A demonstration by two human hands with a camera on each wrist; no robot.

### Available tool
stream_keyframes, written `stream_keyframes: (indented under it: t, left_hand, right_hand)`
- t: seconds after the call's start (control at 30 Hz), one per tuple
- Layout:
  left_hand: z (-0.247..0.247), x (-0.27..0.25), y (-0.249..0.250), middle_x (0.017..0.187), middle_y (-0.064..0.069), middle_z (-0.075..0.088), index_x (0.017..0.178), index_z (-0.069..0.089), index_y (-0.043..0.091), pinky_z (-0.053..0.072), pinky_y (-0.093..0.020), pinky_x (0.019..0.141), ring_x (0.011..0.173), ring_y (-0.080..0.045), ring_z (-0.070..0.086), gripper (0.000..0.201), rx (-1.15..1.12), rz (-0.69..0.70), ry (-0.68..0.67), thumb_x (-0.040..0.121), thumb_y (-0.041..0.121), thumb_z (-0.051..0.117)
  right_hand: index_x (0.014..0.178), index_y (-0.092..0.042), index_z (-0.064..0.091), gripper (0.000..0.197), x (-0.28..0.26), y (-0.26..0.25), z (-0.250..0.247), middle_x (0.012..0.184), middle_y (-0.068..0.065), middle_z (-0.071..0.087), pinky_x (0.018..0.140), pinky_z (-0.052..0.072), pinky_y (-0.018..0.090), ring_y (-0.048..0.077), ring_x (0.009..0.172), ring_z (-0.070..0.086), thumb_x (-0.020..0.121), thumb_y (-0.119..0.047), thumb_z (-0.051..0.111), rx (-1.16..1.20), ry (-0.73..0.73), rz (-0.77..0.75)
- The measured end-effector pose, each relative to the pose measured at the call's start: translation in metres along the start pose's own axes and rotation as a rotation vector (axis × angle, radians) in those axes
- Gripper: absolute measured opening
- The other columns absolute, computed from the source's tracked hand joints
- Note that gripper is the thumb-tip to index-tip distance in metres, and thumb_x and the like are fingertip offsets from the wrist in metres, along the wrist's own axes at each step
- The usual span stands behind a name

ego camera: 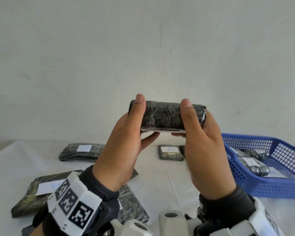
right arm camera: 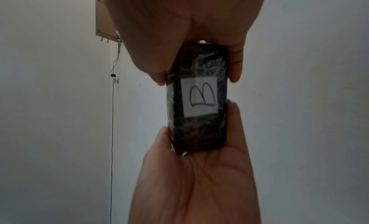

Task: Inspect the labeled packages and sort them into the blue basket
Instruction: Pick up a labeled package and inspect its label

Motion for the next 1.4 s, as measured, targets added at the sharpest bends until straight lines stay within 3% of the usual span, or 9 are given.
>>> stream_keyframes:
  t: [0.1, 0.23, 0.37, 0.5, 0.67, 0.87, 1.1, 1.23, 1.4]
  left_hand:
    - [-0.011, 0.006, 0.003, 0.103, -0.003, 0.080, 0.100, 0.078, 0.020, 0.060, -0.041, 0.098, 0.109, -0.016, 0.073, 0.042, 0.055, -0.079, 0.030, 0.096, 0.053, 0.053]
    - [-0.028, 0.010, 0.005, 0.106, 0.004, 0.079, 0.108, 0.077, 0.020, 0.056, -0.040, 0.101, 0.109, -0.013, 0.073, 0.066, 0.343, -0.047, 0.072, 0.071, 0.075, 0.073]
    - [-0.019, 0.009, -0.010, 0.137, 0.007, 0.067, 0.141, 0.060, 0.024, 0.042, -0.045, 0.114, 0.131, -0.013, 0.059, 0.120, 0.436, -0.149, -0.116, 0.048, 0.100, 0.067]
    - [-0.015, 0.009, -0.004, 0.120, -0.013, 0.075, 0.116, 0.074, 0.009, 0.049, -0.037, 0.097, 0.116, -0.025, 0.068, 0.078, 0.355, -0.093, -0.149, 0.068, 0.070, 0.064]
    - [-0.017, 0.009, 0.004, 0.094, -0.014, 0.057, 0.106, 0.062, -0.009, 0.040, -0.049, 0.094, 0.093, -0.025, 0.051, 0.086, 0.349, -0.032, -0.200, 0.071, 0.069, 0.063]
    - [-0.004, 0.002, -0.003, 0.104, 0.011, 0.077, 0.091, 0.081, 0.040, 0.049, -0.045, 0.104, 0.104, -0.010, 0.069, 0.038, 0.256, -0.053, -0.283, 0.076, 0.063, 0.055]
    - [-0.004, 0.001, -0.002, 0.110, -0.001, 0.078, 0.091, 0.080, 0.038, 0.048, -0.051, 0.109, 0.111, -0.022, 0.070, 0.042, 0.216, -0.067, -0.275, 0.073, 0.067, 0.057]
    - [-0.005, 0.001, -0.002, 0.114, -0.004, 0.078, 0.096, 0.082, 0.032, 0.049, -0.051, 0.111, 0.113, -0.020, 0.071, 0.046, 0.178, -0.084, -0.271, 0.076, 0.065, 0.058]
    - [-0.008, 0.003, -0.005, 0.110, 0.000, 0.079, 0.092, 0.082, 0.036, 0.052, -0.046, 0.106, 0.108, -0.018, 0.073, 0.044, 0.110, -0.109, -0.248, 0.068, 0.068, 0.062]
  right_hand:
    - [0.112, -0.016, 0.068, 0.044, 0.003, -0.001, -0.004, 0.105, 0.008, 0.076, 0.087, 0.060, 0.047, 0.031, 0.099, 0.071, 0.094, -0.055, 0.069, -0.018, -0.063, -0.032]
    - [0.117, -0.026, 0.062, 0.054, -0.001, -0.006, -0.003, 0.115, -0.006, 0.055, 0.086, 0.050, 0.009, 0.002, 0.099, 0.060, 0.074, -0.053, 0.079, -0.397, 0.037, -0.242]
    - [0.121, -0.020, 0.062, 0.056, -0.012, 0.005, 0.016, 0.117, -0.004, 0.045, 0.088, 0.057, 0.027, 0.018, 0.104, 0.062, 0.075, -0.043, 0.083, -0.508, 0.012, -0.373]
    - [0.121, -0.031, 0.057, 0.058, -0.014, 0.001, 0.018, 0.120, -0.008, 0.050, 0.090, 0.048, 0.009, -0.001, 0.107, 0.060, 0.073, -0.039, 0.087, -0.433, -0.117, -0.336]
    - [0.122, -0.036, 0.070, 0.045, -0.002, 0.012, 0.010, 0.133, -0.003, 0.066, 0.116, 0.039, 0.049, 0.017, 0.133, 0.057, 0.085, -0.057, 0.054, -0.077, -0.485, -0.001]
    - [0.103, -0.021, 0.078, 0.048, 0.000, 0.012, 0.007, 0.109, 0.005, 0.078, 0.104, 0.051, 0.049, 0.019, 0.109, 0.071, 0.079, -0.056, 0.058, 0.049, -0.432, 0.078]
    - [0.111, -0.015, 0.078, 0.052, 0.001, 0.012, 0.003, 0.116, 0.008, 0.078, 0.111, 0.046, 0.056, 0.025, 0.116, 0.070, 0.086, -0.057, 0.059, 0.107, -0.490, 0.135]
    - [0.102, -0.016, 0.081, 0.036, 0.002, 0.010, 0.003, 0.108, 0.008, 0.080, 0.100, 0.051, 0.042, 0.019, 0.106, 0.074, 0.089, -0.046, 0.066, 0.136, -0.481, 0.145]
    - [0.109, -0.013, 0.077, 0.049, 0.002, 0.009, 0.001, 0.113, 0.013, 0.077, 0.111, 0.042, 0.065, 0.034, 0.115, 0.068, 0.080, -0.051, 0.066, 0.058, -0.495, 0.118]
Point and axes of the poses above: each hand's wrist, its own x-axis towards the middle knuckle, its own z-axis out of the palm, y = z × x, the point moved 4 cm from there along x, towards the middle knuckle
